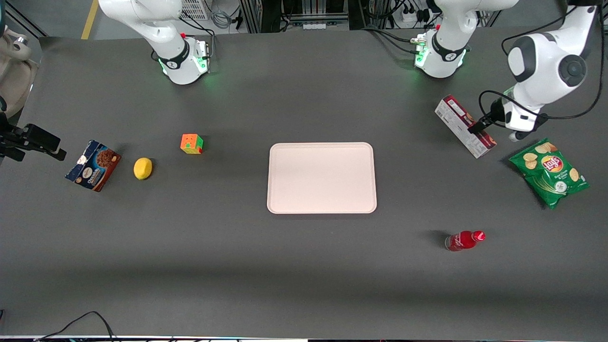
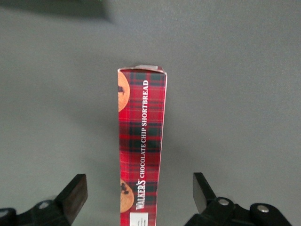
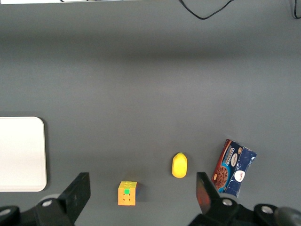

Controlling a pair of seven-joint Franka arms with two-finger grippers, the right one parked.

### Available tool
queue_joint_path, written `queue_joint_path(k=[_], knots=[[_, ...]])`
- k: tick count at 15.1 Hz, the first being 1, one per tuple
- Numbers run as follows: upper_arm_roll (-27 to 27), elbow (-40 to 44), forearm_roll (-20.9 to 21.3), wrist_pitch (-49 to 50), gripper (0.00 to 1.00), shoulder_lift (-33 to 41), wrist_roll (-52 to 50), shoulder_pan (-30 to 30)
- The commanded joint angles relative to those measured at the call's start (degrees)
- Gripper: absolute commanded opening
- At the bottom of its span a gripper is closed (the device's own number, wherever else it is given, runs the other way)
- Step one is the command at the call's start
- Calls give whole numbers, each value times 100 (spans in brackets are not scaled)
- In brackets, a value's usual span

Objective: Place red cookie box on tray
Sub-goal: 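Lower the open left gripper around the standing shortbread box, then close the left gripper on the shortbread box and lift it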

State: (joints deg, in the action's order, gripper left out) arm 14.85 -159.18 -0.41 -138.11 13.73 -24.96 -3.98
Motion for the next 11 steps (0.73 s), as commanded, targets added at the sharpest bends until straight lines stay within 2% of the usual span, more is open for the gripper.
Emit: queue_joint_path(k=[1,11], knots=[[-35,-754,103,-1014,100,218,-272,-24],[-26,-966,103,-1851,100,-468,-387,-33]])
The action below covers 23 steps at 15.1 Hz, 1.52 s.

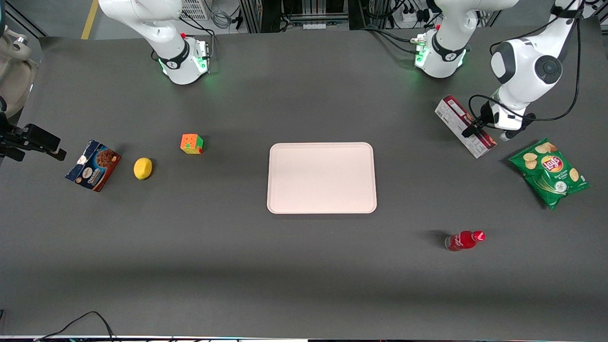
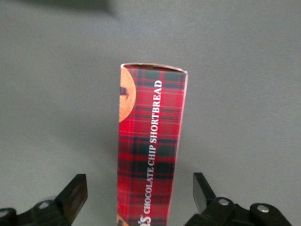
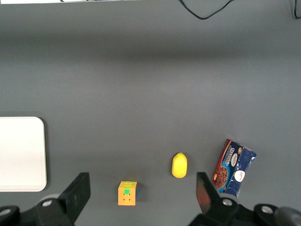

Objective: Place red cookie box on tray
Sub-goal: 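Close the left gripper on the shortbread box and lift it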

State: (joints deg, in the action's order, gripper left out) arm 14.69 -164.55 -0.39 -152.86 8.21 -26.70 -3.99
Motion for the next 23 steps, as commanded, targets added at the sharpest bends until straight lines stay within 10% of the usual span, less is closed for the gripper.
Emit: queue_joint_path(k=[1,10,17,23], knots=[[-10,-428,100,-376,99,40,-230,-32],[-27,-402,100,-7,30,66,-564,-76],[-185,422,100,1555,18,207,-573,-84],[-1414,1423,31,2705,18,901,-476,-84]])
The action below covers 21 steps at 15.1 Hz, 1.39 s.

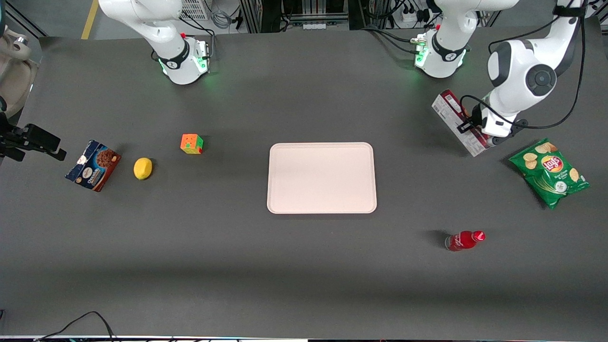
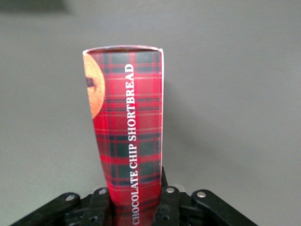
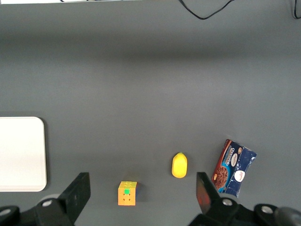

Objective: Place red cookie box on tray
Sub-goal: 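Close the left gripper on the shortbread box and lift it, then carry the held box over the white tray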

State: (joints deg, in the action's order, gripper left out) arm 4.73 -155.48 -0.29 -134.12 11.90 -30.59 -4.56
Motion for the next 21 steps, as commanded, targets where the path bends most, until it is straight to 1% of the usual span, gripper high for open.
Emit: queue_joint_path(k=[1,3,4,6,7,8,9,12,14,16,17,19,21], knots=[[-620,875,-14,1175,18,532,-87,-27],[-1007,1517,-76,1677,18,532,-53,-36],[-1226,1851,-181,1818,18,524,26,-36],[-1622,2371,-453,1846,20,402,211,-36],[-1807,2617,-480,1811,22,261,229,-45],[-1991,2854,-481,1759,21,103,238,-80],[-2132,3161,-481,1749,17,-142,159,-167],[-2169,3839,-481,1592,12,-1029,132,-396],[-2178,4156,-454,1294,13,-1723,141,-597],[-2178,4385,-402,794,13,-2461,71,-835],[-2169,4464,-384,600,12,-2734,45,-958],[-2169,4622,-340,475,12,-3174,18,-985],[-2169,4711,53,466,13,-3465,-95,-1090]])
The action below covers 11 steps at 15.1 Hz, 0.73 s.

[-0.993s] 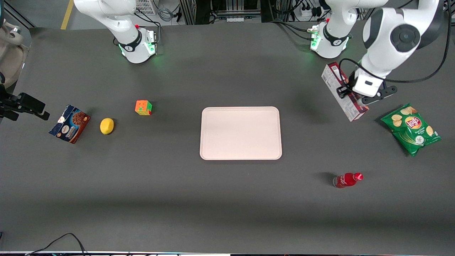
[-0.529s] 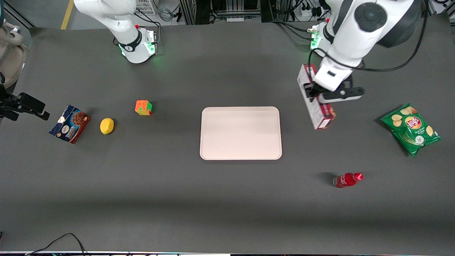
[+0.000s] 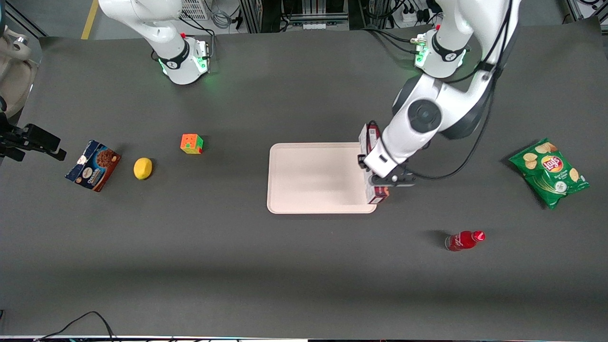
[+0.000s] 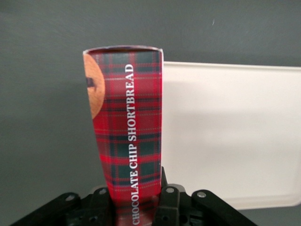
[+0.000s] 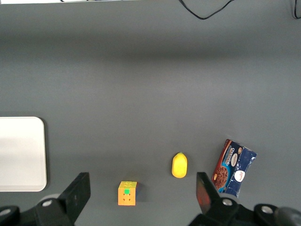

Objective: Place red cookie box on tray
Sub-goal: 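Carry the held box over the white tray, then lower the box onto the tray and open the left gripper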

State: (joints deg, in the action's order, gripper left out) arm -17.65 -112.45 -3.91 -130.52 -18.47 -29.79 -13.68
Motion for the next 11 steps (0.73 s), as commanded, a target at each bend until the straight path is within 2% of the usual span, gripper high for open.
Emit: queue_joint_path(k=[1,4,11], knots=[[69,460,583,62,12,-551,-429,-214],[69,478,980,-201,13,-841,-1185,-381],[69,478,989,-456,14,-1158,-1275,-469]])
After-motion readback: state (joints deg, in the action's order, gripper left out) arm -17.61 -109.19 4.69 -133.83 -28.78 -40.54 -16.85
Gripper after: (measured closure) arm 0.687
